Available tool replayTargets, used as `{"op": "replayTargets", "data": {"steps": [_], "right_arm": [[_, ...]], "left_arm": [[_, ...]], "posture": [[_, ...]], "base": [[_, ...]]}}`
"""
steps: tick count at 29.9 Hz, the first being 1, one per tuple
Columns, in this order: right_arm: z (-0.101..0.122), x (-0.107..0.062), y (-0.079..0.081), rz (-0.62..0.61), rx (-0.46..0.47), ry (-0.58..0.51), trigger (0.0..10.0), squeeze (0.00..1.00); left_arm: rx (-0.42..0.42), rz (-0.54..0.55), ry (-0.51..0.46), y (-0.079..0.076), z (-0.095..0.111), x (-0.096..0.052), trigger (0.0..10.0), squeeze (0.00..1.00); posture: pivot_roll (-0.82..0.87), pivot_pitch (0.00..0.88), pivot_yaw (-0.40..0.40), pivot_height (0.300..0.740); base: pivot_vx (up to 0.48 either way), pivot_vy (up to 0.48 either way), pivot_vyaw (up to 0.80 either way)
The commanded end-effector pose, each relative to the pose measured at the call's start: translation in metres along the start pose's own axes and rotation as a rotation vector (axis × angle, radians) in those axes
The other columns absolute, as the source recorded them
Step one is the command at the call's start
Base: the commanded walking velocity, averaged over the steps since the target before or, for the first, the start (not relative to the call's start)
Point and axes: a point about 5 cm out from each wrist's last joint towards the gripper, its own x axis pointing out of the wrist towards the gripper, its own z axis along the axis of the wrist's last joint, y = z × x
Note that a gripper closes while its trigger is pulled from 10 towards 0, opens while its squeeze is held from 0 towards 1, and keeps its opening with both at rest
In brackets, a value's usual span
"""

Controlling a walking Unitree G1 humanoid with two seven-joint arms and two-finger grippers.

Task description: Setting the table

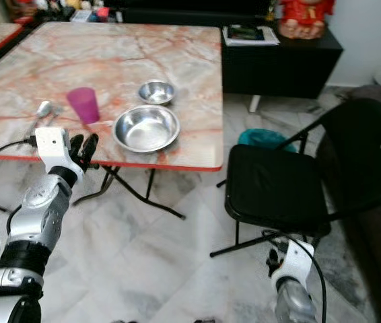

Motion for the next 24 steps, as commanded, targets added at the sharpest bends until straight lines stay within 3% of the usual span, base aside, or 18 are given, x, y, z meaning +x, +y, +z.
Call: {"op": "replayTargets", "data": {"steps": [1,11,18,24], "right_arm": [[-0.011,-0.003,-0.001,-0.002,-0.011,0.048,10.0,0.00],[-0.038,-0.012,-0.005,0.005,-0.019,0.161,10.0,0.00],[-0.040,-0.015,-0.015,-0.006,-0.022,0.164,10.0,0.00],[-0.041,-0.015,-0.013,0.005,-0.025,0.170,10.0,0.00]], "left_arm": [[-0.011,0.021,-0.009,0.007,0.004,-0.002,10.0,0.00],[-0.009,0.051,-0.014,0.013,0.007,-0.002,10.0,0.00],[-0.008,0.049,-0.014,0.012,0.008,-0.001,10.0,0.00],[-0.007,0.050,-0.015,0.012,0.009,0.000,10.0,0.00]], "posture": [[-0.03,0.118,-0.021,0.740],[-0.03,0.135,-0.019,0.740],[-0.03,0.136,-0.019,0.740],[-0.03,0.136,-0.019,0.740]], "base": [[0.000,0.000,0.00],[0.076,0.000,-0.11],[0.269,0.000,-0.08],[0.284,0.000,0.00]]}}
